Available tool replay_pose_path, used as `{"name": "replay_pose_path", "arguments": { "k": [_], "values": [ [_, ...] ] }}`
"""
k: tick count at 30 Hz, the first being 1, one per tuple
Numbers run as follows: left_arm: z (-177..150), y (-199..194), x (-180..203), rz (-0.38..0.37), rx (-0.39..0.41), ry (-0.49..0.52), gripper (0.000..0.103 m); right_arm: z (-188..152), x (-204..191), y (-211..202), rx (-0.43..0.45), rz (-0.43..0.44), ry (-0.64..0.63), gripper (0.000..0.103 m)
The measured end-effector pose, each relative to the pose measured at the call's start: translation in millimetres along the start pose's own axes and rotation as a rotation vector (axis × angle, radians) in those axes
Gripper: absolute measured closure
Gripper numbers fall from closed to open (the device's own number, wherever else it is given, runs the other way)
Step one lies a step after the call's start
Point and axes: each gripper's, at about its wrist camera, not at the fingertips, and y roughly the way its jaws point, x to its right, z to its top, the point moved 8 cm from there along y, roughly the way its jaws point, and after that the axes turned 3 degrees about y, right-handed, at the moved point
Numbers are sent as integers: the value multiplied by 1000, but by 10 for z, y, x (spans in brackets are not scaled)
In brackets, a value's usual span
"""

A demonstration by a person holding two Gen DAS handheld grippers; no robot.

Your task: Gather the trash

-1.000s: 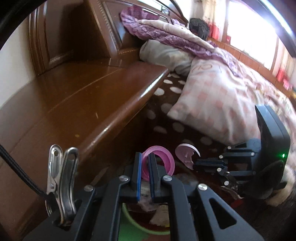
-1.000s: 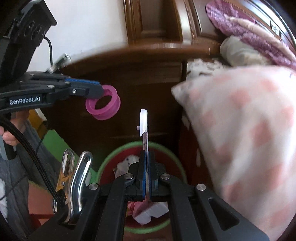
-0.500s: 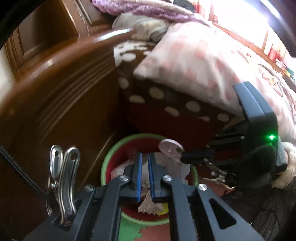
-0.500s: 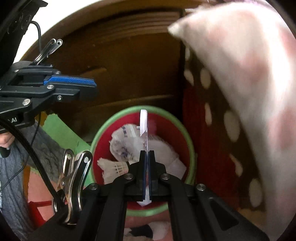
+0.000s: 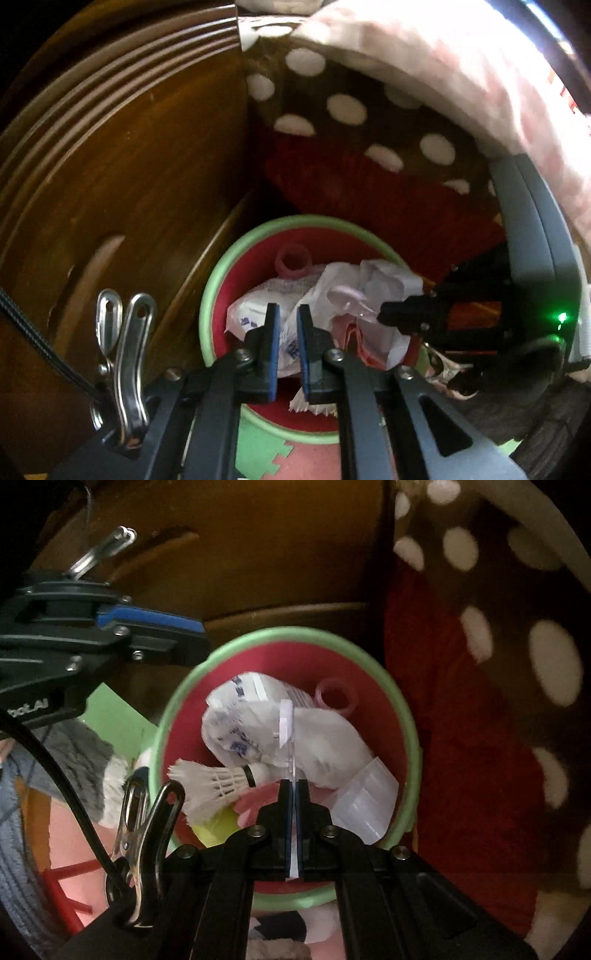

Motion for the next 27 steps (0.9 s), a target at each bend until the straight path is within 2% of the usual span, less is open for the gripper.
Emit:
{"name": "replay_pose_path", "arguments": {
  "k": [1, 3, 9, 14, 20, 22, 26, 27],
  "values": [
    [-11, -4, 8, 9, 0, 6, 83, 4, 18, 1, -1, -5, 3, 101],
    [-12, -16, 50, 9, 2, 30, 81, 17, 22, -1, -4, 3, 12, 100],
    [-77, -6, 127, 6, -14, 79, 80, 36, -1, 25, -18, 35, 30, 79],
    [-145, 37, 78, 30, -38, 100, 72, 9, -42, 107, -39, 40, 21, 62],
    [-188, 20, 82, 11, -75, 85, 65, -20, -66, 78, -43, 22, 11, 49],
    [-190, 53, 96, -3, -91, 76, 61, -40, -54, 68, -44, 15, 11, 46],
    [-201, 74, 171, -87, -111, 44, 59, -93, -46, 36, -48, 9, 21, 42],
    [-182, 50, 183, -111, -100, 24, 53, -102, -41, 19, -45, 12, 24, 41]
  ]
}}
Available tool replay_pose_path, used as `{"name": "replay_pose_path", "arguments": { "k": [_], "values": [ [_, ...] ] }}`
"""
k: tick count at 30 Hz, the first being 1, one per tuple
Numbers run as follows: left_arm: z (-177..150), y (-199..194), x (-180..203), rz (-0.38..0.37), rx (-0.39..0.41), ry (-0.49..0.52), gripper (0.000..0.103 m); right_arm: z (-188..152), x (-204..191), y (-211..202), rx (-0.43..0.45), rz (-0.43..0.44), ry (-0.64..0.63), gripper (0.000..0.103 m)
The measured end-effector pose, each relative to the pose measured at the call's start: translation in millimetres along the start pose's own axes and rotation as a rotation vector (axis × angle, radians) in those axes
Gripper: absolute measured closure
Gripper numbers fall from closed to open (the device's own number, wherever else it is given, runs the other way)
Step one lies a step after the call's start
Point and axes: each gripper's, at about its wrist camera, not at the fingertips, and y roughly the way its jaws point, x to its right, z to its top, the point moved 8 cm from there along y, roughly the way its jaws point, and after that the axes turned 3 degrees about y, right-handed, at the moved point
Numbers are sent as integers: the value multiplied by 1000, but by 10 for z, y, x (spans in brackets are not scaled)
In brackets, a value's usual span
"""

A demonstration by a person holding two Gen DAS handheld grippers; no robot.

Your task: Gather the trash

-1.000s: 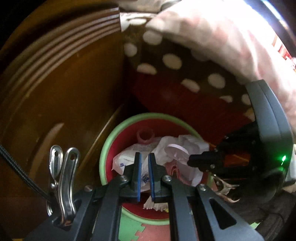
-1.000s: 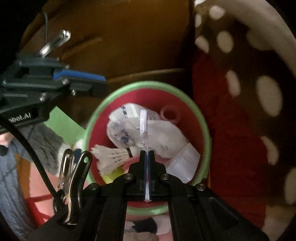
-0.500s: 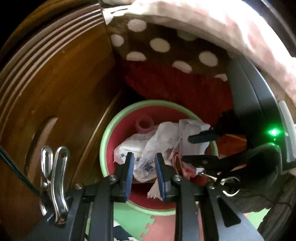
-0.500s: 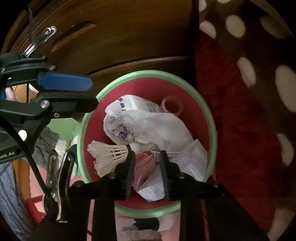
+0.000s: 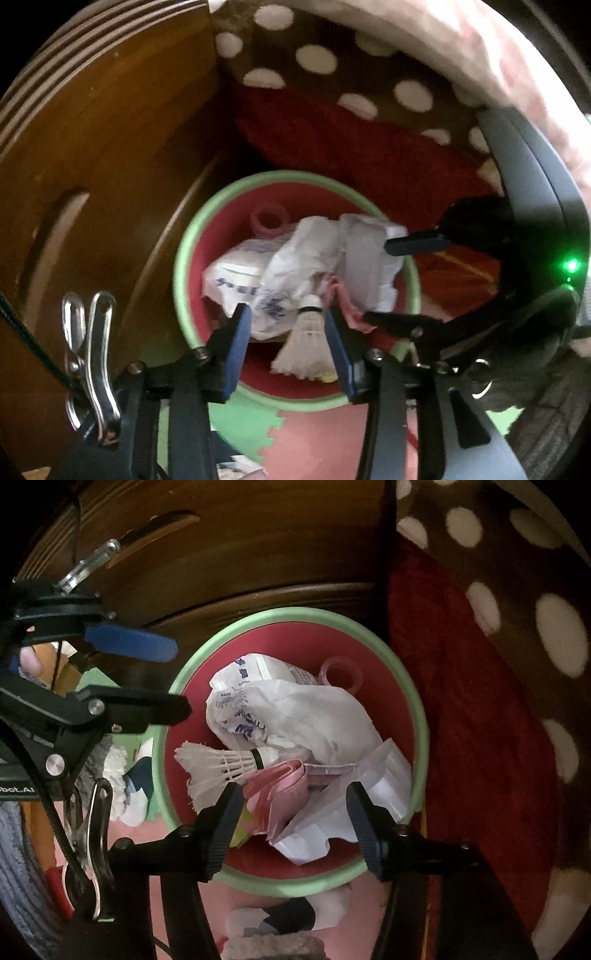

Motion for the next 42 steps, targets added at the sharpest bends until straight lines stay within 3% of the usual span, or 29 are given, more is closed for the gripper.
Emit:
{"name": "replay_pose_path", "arguments": {
  "k": [4, 11, 15, 17, 20, 22, 24, 26, 28, 32, 37, 42],
  "values": [
    [67, -199, -13, -49, 55, -55, 30, 20, 16, -202, 52, 45, 58, 35],
    [-25, -988, 7, 32, 229, -98, 26, 41, -216, -812, 142, -6, 131, 34],
    [-77, -1438, 13, 61, 310, -138, 14, 32, -382, -1271, 231, -88, 143, 34],
    [-88, -1618, 19, 59, 349, -145, 11, 15, -449, -1532, 292, -144, 164, 34],
    [-99, -1875, 54, -2, 408, -170, 9, -23, -548, -1835, 358, -163, 197, 34],
    [-125, -2023, 17, -11, 457, -220, 0, -35, -618, -2029, 405, -166, 214, 32],
    [-173, -2100, -99, 38, 524, -302, 0, -52, -669, -2138, 427, -171, 220, 28],
    [-187, -2040, -158, 54, 508, -330, 0, -71, -704, -2184, 450, -176, 223, 24],
    [-196, -1990, -141, 20, 481, -289, 3, -103, -725, -2248, 462, -181, 247, 24],
    [-345, -2080, -136, 12, 485, -303, 9, -147, -795, -2421, 504, -189, 281, 24],
    [-619, -2218, -142, 115, 514, -306, 9, -215, -918, -2550, 554, -191, 285, 23],
    [-887, -2429, -23, 124, 525, -309, 9, -314, -1022, -2612, 563, -214, 302, 23]
  ]
}}
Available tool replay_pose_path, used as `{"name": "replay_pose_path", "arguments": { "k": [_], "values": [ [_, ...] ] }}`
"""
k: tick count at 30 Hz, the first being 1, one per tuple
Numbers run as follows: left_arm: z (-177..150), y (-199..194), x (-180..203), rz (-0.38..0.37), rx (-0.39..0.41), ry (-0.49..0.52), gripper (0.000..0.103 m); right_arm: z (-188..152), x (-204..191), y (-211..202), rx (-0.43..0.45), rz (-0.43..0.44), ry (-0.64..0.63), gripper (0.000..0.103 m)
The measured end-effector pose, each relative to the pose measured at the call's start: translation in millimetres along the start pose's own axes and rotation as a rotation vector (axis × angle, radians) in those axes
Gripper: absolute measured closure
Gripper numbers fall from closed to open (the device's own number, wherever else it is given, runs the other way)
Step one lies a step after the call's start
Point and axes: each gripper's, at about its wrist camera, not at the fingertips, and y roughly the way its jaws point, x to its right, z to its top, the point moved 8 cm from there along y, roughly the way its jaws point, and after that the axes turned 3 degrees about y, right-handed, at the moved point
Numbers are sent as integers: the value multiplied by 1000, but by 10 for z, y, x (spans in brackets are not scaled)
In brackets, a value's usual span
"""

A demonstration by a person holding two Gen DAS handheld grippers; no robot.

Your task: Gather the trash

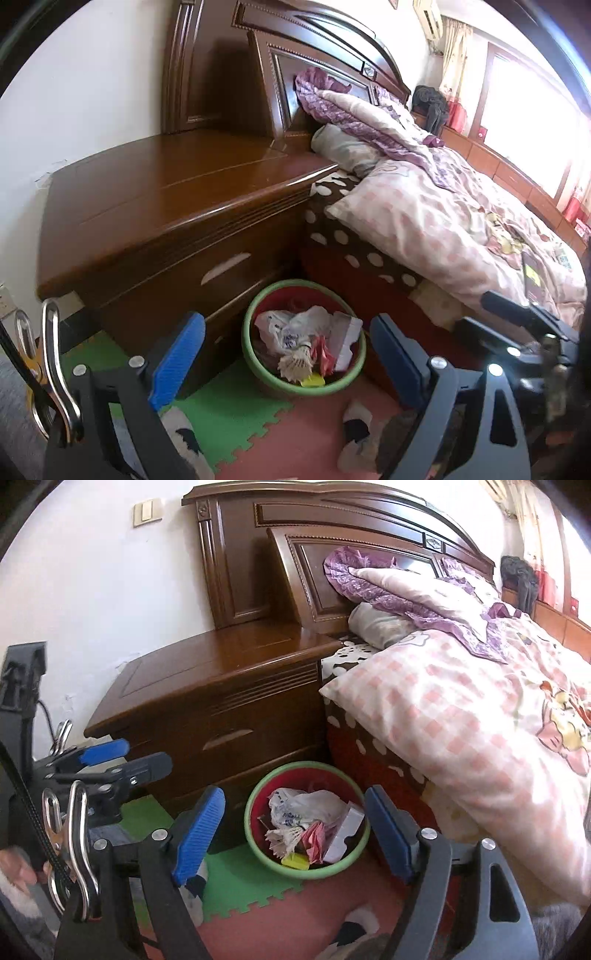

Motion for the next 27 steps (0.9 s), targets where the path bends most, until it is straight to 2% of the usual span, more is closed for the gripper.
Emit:
{"name": "replay_pose_path", "arguments": {
  "k": [6, 12, 27],
  "values": [
    [-65, -168, 42, 67, 19, 58, 8, -243, -31, -43, -81, -37, 39, 22],
    [-68, -36, -25, 59, 1, 44, 8, -383, 53, 80, -137, -73, 77, 21],
    [-281, 292, -163, 81, -76, 29, 8, -593, -13, 457, -218, -14, 98, 20]
  ]
}}
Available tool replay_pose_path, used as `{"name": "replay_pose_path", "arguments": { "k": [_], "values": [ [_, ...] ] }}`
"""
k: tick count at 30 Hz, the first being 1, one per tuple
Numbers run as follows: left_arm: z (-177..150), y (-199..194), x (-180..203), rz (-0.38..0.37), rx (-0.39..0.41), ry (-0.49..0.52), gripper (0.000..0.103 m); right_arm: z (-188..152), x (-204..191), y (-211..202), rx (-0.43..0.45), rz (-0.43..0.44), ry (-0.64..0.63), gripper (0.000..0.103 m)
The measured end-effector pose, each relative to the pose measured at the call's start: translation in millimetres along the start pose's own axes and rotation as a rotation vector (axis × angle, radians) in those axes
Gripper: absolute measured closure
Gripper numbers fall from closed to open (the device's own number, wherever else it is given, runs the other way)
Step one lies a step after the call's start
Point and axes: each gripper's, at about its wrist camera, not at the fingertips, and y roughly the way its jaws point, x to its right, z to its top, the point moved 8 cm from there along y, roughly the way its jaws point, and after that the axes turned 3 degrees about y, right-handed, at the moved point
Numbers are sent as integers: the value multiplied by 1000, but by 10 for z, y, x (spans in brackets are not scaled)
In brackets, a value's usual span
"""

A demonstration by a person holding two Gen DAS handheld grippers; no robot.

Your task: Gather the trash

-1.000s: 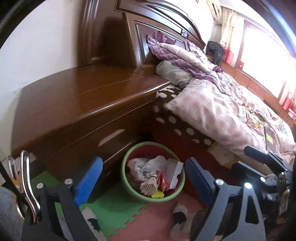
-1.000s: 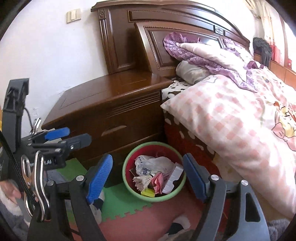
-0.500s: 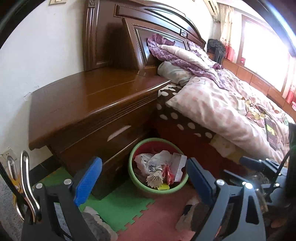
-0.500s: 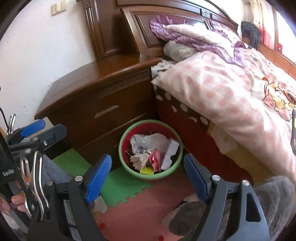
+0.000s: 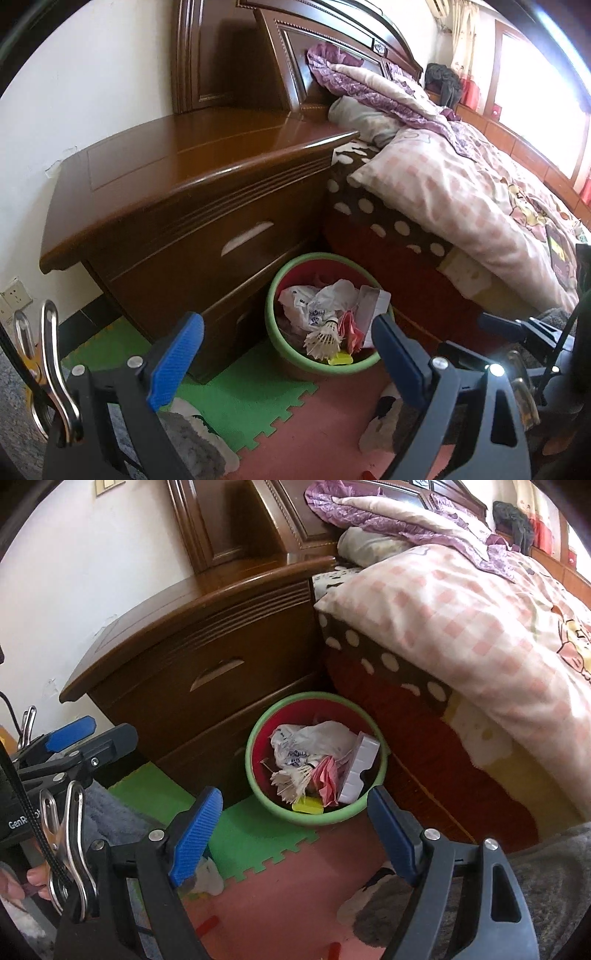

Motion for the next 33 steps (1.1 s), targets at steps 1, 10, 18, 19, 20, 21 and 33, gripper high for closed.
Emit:
{"name": "replay_pose_path", "arguments": {
  "k": [1, 10, 18, 19, 20, 21, 33],
  "values": [
    [-3, 5, 0, 1, -2, -1, 8, -6, 2, 14, -5, 1, 1, 20],
    [-16, 16, 10, 7, -7, 1, 8, -14, -1, 37, -15, 4, 0, 20],
    [-34, 27, 16, 7, -11, 3, 8, -41, -13, 73, -27, 6, 3, 20],
    [-37, 28, 21, 6, -11, 3, 8, -43, -12, 71, -28, 6, 4, 20],
    [-33, 28, 17, 7, -12, 3, 8, -43, -11, 70, -29, 6, 5, 20],
    [-35, 28, 20, 6, -13, 2, 8, -43, -10, 69, -28, 5, 4, 20],
    [-64, 66, 4, -2, -26, 2, 8, -43, 3, 80, -33, 6, 2, 20]
  ]
}}
